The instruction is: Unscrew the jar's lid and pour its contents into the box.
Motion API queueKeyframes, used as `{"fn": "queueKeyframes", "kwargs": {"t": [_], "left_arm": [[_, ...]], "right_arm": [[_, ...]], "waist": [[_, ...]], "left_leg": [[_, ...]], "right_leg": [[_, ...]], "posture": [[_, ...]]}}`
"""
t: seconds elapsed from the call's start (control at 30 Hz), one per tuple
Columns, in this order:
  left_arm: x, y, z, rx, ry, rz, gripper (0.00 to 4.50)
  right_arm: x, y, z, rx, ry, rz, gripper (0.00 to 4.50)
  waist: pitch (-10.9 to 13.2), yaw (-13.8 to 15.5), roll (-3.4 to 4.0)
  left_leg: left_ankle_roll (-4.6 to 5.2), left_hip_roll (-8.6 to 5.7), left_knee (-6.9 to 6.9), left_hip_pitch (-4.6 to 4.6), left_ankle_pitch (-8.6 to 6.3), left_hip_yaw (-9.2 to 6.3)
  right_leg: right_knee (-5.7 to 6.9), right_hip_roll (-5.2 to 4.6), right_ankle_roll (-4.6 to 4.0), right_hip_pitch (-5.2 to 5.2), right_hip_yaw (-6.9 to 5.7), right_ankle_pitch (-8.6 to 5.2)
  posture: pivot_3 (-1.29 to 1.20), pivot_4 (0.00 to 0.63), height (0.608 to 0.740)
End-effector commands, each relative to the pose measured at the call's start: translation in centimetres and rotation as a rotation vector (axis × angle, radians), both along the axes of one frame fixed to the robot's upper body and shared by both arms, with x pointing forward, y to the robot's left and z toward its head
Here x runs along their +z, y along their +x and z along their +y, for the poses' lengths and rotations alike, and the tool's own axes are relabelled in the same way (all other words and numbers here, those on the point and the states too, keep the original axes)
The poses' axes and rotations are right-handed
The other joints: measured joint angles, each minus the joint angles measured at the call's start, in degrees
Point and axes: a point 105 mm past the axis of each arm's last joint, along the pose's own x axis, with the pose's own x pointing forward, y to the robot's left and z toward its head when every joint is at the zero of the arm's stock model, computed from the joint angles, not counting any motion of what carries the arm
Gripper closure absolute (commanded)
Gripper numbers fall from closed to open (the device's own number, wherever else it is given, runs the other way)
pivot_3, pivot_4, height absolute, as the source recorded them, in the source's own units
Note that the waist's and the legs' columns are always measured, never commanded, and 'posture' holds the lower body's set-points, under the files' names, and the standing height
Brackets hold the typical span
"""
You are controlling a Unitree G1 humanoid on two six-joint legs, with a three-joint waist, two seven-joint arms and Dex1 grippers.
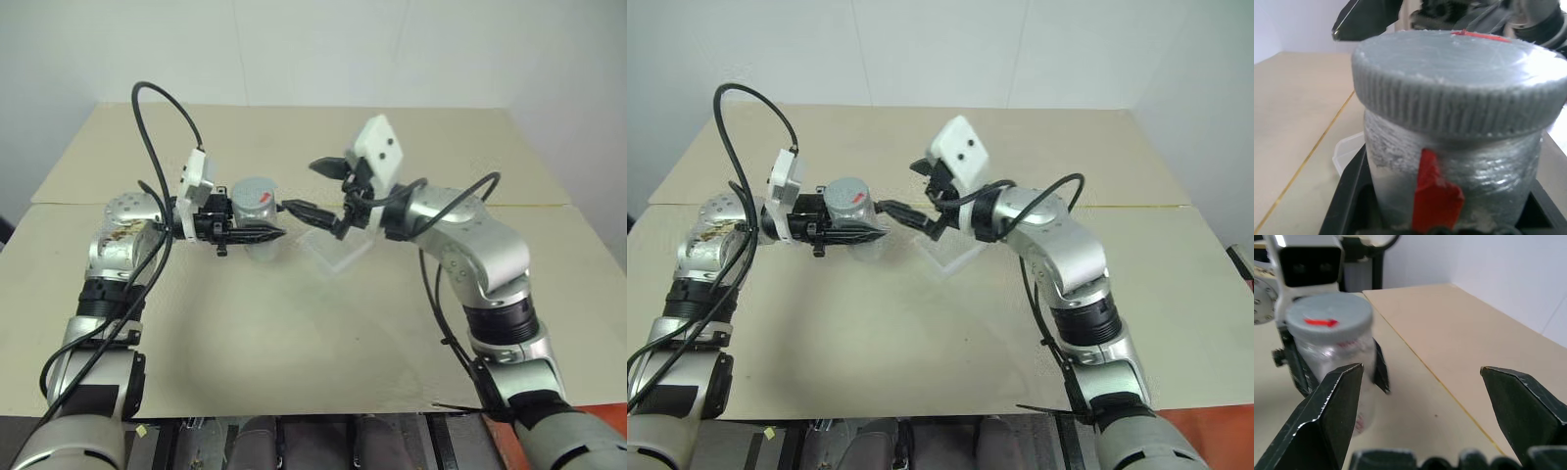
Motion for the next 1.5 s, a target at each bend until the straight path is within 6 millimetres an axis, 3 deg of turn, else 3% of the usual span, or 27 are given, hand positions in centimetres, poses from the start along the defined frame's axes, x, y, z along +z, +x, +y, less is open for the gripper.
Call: {"fn": "queueKeyframes", "kwargs": {"t": [0.03,0.2,0.3,0.6,0.73,0.9,1.5], "left_arm": [[0.7,-0.5,0.2,-0.011,0.0,-0.029,2.57],[0.2,0.4,-0.4,0.026,0.008,-0.025,2.57],[0.1,0.8,-1.1,0.019,0.001,-0.026,2.57],[0.4,1.0,-2.1,-0.007,-0.011,-0.029,2.57],[0.4,1.0,-2.0,-0.008,-0.01,-0.031,2.57],[0.2,0.7,-1.6,-0.006,-0.005,-0.024,2.57],[0.0,0.1,0.2,0.014,0.026,-0.02,2.57]], "right_arm": [[1.1,-0.5,-0.8,-0.005,0.019,-0.045,0.03],[2.0,-3.5,-0.1,0.175,0.045,-0.056,0.03],[2.8,-4.1,1.2,0.212,0.063,-0.073,0.03],[2.8,-2.7,5.0,0.17,0.02,-0.115,0.03],[2.2,-1.9,5.7,0.141,-0.002,-0.113,0.03],[2.1,-0.9,4.9,0.087,0.006,-0.102,0.03],[1.1,-0.8,-0.3,0.013,0.023,-0.05,0.03]], "waist": [[0.0,0.0,0.0],[0.0,0.0,0.0],[0.0,-0.1,0.0],[0.0,-0.2,0.0],[0.0,-0.2,0.0],[0.0,-0.1,0.0],[0.0,0.0,0.0]], "left_leg": [[0.0,0.0,0.0,0.0,0.0,0.0],[0.02,0.0,0.0,0.0,-0.01,-0.01],[0.04,0.0,0.0,0.0,-0.02,-0.02],[0.02,-0.01,0.0,0.01,-0.01,0.01],[0.02,-0.01,0.0,0.0,-0.01,0.0],[0.01,-0.01,0.01,0.0,0.0,0.01],[0.03,0.0,-0.01,0.01,-0.01,0.0]], "right_leg": [[0.0,0.0,0.0,0.0,0.0,0.0],[-0.01,0.0,0.0,0.0,0.01,0.0],[-0.01,0.0,0.0,0.02,0.0,0.0],[0.01,0.01,0.0,0.0,0.0,0.0],[0.0,0.0,0.0,-0.01,0.0,0.0],[0.0,0.0,0.0,0.01,0.0,0.0],[-0.01,0.0,0.0,0.01,0.0,0.0]], "posture": [[0.0,0.15,0.74],[0.0,0.15,0.74],[0.0,0.15,0.74],[0.0,0.15,0.74],[0.0,0.15,0.74],[0.0,0.15,0.74],[0.0,0.15,0.74]]}}
